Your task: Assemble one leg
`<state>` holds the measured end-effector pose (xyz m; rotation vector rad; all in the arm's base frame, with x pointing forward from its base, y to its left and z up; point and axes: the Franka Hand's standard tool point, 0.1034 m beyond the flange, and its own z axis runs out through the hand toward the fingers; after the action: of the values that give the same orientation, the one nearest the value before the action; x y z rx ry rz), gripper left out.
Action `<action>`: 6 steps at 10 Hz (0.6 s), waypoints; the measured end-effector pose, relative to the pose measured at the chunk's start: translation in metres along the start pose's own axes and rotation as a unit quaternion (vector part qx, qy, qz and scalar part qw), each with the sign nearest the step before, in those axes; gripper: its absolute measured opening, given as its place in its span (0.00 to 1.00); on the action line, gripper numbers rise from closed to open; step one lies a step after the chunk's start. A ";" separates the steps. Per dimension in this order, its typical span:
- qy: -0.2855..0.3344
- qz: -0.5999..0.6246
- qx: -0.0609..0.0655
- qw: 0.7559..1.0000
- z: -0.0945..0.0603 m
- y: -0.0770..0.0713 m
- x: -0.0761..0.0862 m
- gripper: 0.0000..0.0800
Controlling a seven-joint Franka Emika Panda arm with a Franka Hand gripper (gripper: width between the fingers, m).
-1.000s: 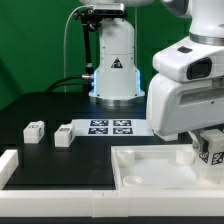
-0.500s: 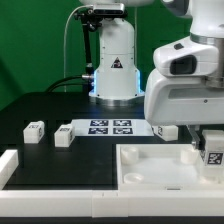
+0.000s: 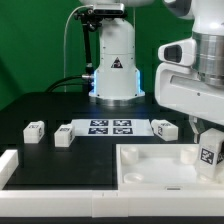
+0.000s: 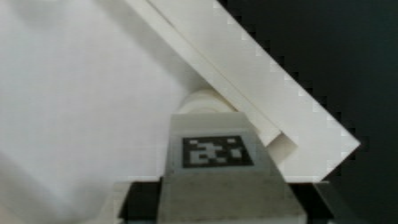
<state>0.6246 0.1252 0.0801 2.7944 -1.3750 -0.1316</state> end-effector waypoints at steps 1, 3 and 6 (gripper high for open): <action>0.003 0.055 -0.002 0.999 0.001 0.000 0.000 0.36; -0.003 0.138 0.001 0.990 0.001 0.000 -0.001 0.37; -0.002 0.055 0.003 0.998 0.001 -0.001 0.001 0.70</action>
Offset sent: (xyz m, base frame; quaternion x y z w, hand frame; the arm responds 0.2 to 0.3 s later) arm 0.0000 0.0000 0.0000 0.0000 0.0000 0.0899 0.9960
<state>0.6253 0.1252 0.0790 2.7175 -1.5284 -0.1313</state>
